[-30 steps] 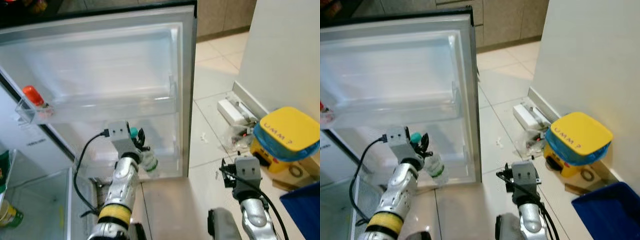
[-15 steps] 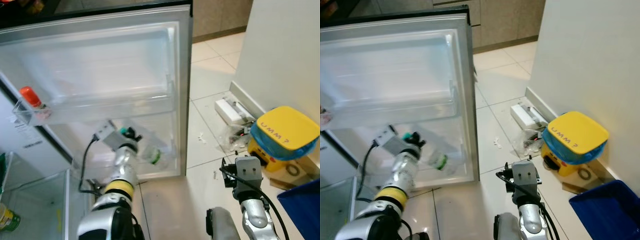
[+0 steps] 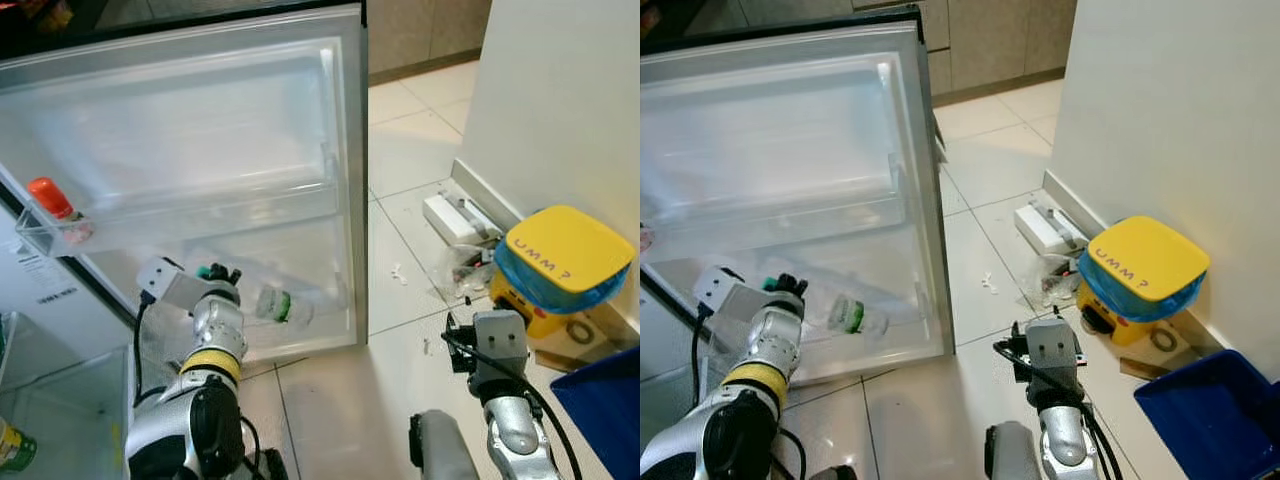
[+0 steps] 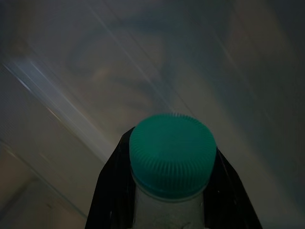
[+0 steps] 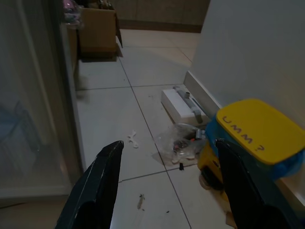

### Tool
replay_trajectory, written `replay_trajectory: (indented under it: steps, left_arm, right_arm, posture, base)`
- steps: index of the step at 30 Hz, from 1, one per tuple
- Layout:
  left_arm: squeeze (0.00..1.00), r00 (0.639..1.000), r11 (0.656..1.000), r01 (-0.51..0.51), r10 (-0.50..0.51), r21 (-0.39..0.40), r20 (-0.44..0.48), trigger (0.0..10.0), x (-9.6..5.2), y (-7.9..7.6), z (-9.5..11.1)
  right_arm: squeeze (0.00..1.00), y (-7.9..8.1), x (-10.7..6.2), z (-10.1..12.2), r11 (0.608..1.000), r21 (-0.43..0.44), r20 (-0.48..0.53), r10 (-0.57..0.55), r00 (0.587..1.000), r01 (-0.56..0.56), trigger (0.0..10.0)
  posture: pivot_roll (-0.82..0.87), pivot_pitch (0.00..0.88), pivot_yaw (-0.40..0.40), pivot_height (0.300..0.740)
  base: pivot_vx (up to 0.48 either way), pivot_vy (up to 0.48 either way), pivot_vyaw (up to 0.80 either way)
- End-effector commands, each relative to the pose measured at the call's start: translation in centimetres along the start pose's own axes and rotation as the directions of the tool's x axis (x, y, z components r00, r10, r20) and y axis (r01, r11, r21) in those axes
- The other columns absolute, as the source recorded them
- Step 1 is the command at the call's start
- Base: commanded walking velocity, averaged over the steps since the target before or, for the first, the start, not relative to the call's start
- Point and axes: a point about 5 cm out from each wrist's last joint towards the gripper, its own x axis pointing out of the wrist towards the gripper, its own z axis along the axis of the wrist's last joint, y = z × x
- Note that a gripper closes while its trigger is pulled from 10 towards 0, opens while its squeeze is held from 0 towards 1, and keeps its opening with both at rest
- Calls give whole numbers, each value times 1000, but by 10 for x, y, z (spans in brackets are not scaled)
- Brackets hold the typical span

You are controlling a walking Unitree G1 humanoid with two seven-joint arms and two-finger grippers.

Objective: Restocking fridge

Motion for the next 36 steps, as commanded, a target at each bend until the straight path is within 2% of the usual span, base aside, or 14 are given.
replay_trajectory:
  steps: [1, 5, 10, 13, 16, 18, 20, 24, 26, 27, 29, 32, 34, 36]
  left_arm:
    - [0, 998, 998, -46, 44, -53, -37, 10000, -3, -1, -14]
    - [0, 997, 995, -62, 58, -73, -48, 10000, -4, -3, -18]
    - [0, 998, 998, -44, 42, -40, -49, 10000, -7, -8, -25]
    - [0, 997, 999, -42, 40, -33, -69, 10000, -11, -11, -36]
    - [0, 994, 996, -88, 86, -23, -72, 10000, -13, -11, -41]
    - [0, 992, 994, -108, 106, -34, -63, 10000, -12, -10, -38]
    - [0, 989, 985, -150, 149, -81, -26, 10000, -8, -8, -24]
    - [0, 987, 984, -157, 158, -88, 1, 10000, -5, -7, -16]
    - [0, 983, 969, -178, 182, -174, 11, 10000, -2, -2, -6]
    - [0, 983, 969, -178, 182, -174, 11, 10000, -2, -2, -6]
    - [0, 980, 952, -183, 197, -245, 34, 10000, 0, 1, 6]
    - [0, 976, 948, -182, 206, -261, 67, 10000, 3, 4, 17]
    - [0, 965, 950, -206, 237, -237, 112, 10000, 4, 12, 30]
    - [0, 961, 949, -215, 248, -230, 125, 10000, 4, 15, 34]
  right_arm:
    - [0, 3, -4, -1, 1000, -4, -13, 10, 1000, -10, 10000]
    - [0, 4, -4, -2, 1000, -4, -16, 13, 1000, -13, 10000]
    - [0, 6, -5, -2, 1000, -6, -18, 21, 1000, -21, 10000]
    - [0, 7, -7, 1, 1000, -11, -12, 29, 1000, -29, 10000]
    - [0, 5, -8, 5, 999, -30, -1, 36, 999, -36, 10000]
    - [0, 4, -8, 6, 999, -31, 0, 35, 999, -35, 10000]
    - [0, 4, -8, 7, 999, -33, 1, 34, 999, -34, 10000]
    - [0, 4, -9, 7, 999, -33, -1, 36, 999, -36, 10000]
    - [0, 6, -10, 5, 999, -32, -6, 42, 999, -42, 10000]
    - [0, 6, -10, 5, 999, -32, -6, 42, 999, -42, 10000]
    - [0, 7, -12, 5, 998, -31, -10, 48, 999, -48, 10000]
    - [0, 9, -12, 5, 998, -31, -13, 52, 999, -53, 10000]
    - [0, 9, -12, 5, 998, -30, -15, 57, 998, -58, 10000]
    - [0, 10, -12, 5, 998, -30, -15, 59, 998, -59, 10000]
  posture:
    - [-343, 229, 119, 598]
    - [-350, 231, 116, 598]
    - [-370, 232, 110, 598]
    - [-449, 238, 95, 598]
    - [-469, 237, 91, 598]
    - [-477, 239, 89, 598]
    - [-481, 240, 84, 598]
    - [-476, 240, 84, 598]
    - [-469, 236, 83, 598]
    - [-469, 236, 83, 598]
    - [-462, 233, 80, 598]
    - [-457, 230, 78, 598]
    - [-459, 230, 74, 598]
    - [-460, 230, 73, 598]
  base:
    - [0, 0, 0]
    - [0, 0, 0]
    - [0, 0, 0]
    - [0, 0, 0]
    - [0, 0, 0]
    - [0, 0, 0]
    - [0, 0, 0]
    - [0, 0, 0]
    - [0, 0, 0]
    - [0, 0, 0]
    - [0, 0, 0]
    - [0, 0, 0]
    - [0, 0, 0]
    - [0, 0, 0]
